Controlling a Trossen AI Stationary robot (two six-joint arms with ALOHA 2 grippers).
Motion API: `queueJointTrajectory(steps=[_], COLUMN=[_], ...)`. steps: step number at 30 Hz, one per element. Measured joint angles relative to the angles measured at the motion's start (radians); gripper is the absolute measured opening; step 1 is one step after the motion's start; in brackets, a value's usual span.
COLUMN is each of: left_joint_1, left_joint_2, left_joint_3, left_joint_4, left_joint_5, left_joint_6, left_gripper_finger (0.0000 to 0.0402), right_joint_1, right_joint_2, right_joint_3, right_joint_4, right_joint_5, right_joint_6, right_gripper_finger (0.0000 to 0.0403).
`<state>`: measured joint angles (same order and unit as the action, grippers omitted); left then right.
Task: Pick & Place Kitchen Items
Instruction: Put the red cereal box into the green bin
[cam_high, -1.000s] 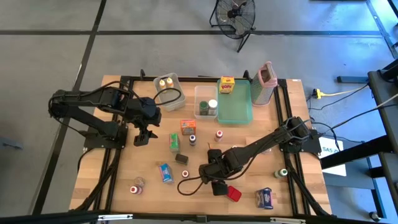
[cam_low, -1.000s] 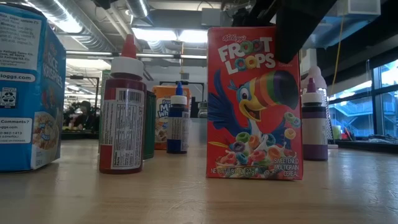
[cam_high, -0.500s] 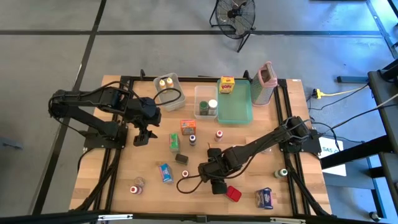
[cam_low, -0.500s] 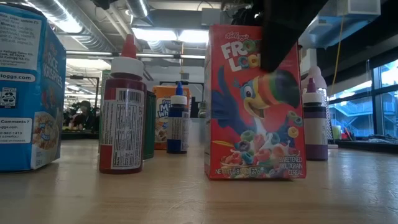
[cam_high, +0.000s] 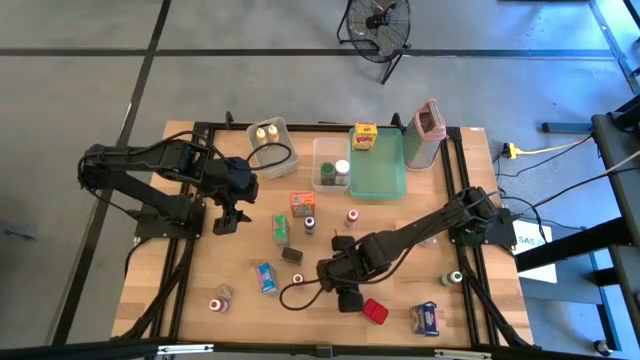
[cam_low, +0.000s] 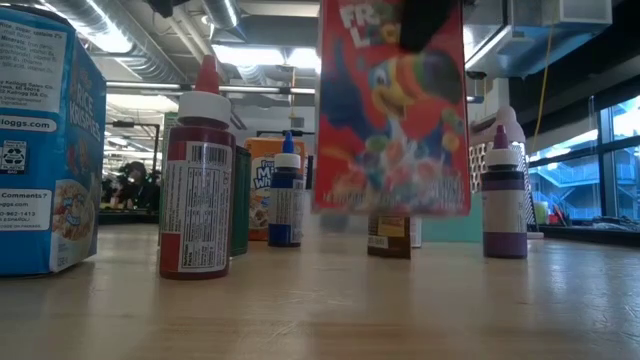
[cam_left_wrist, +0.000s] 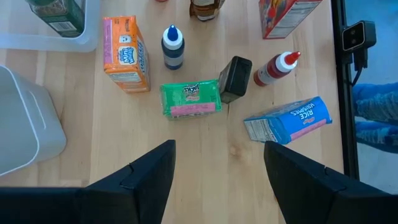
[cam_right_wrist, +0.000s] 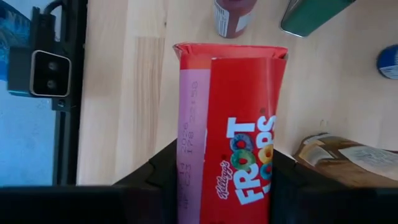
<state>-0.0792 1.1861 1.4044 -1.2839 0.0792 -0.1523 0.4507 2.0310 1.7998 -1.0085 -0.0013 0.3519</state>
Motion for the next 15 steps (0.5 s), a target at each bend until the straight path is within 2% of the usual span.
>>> queueJointTrajectory(steps=[15], left_joint_1=[0.000], left_joint_2=[0.000], left_joint_3=[0.000], left_joint_4=[0.000], left_joint_5=[0.000], left_joint_6=[-0.010], left_gripper_finger=[0.0240], right_joint_1=[0.000], right_joint_2=[0.000], right_joint_3=[0.267], right_joint_4=[-0.251], right_joint_5=[0.011], right_joint_6=[-0.012], right_gripper_finger=[0.0153])
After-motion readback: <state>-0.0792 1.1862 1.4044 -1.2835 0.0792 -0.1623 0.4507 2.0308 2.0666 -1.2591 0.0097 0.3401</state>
